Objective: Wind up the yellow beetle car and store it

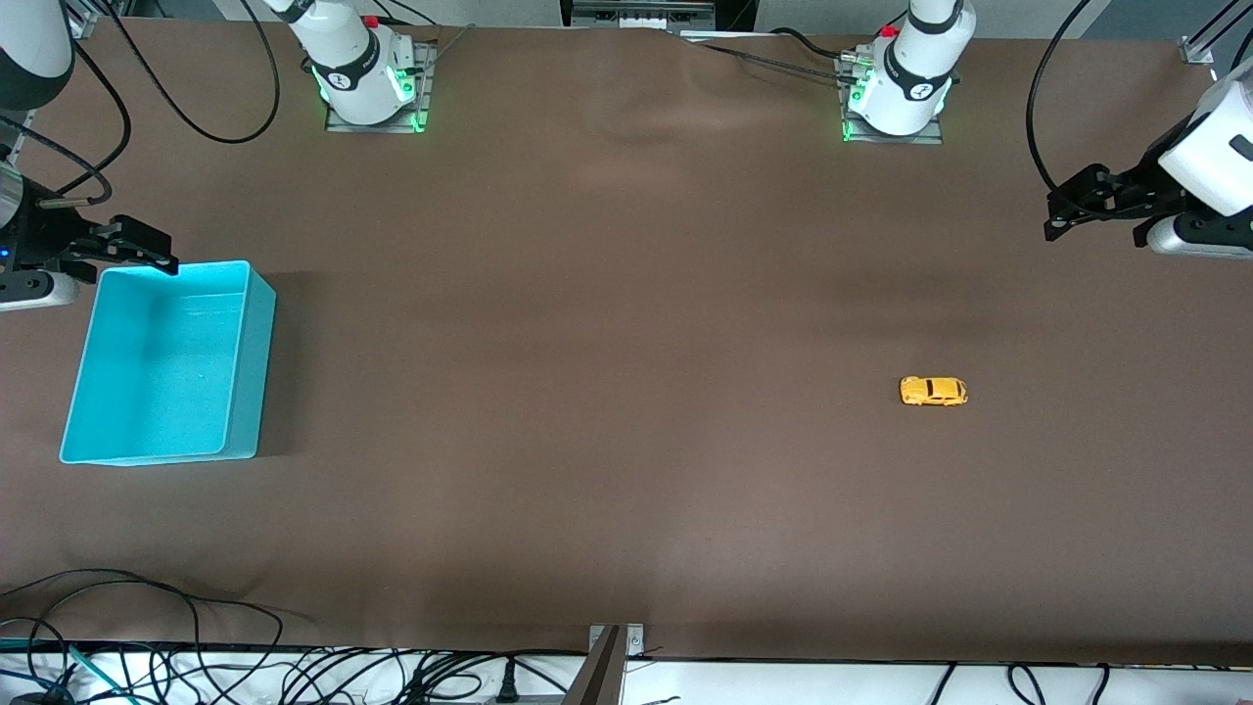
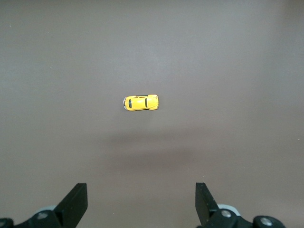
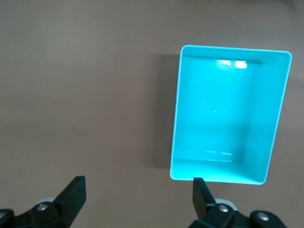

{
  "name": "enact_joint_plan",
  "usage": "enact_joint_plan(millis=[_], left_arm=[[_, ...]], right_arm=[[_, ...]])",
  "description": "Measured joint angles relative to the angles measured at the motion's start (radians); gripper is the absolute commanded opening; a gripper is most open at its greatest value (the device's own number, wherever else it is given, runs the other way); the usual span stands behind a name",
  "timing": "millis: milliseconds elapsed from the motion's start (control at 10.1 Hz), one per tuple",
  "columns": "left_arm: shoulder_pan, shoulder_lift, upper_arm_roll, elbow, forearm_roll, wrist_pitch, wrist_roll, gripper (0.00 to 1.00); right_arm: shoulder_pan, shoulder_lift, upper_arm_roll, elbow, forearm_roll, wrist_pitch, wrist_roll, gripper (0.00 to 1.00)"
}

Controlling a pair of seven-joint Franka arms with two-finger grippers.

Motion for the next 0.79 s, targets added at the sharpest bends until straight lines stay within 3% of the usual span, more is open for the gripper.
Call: enact_joint_plan(millis=[790], left_arm=[[-0.007,-0.005,0.000,-0.001,0.000,-0.001,0.000,1.00]], right_arm=[[-0.001,0.014,-0.001,0.022,0.000,-0.002,0.021,1.00]])
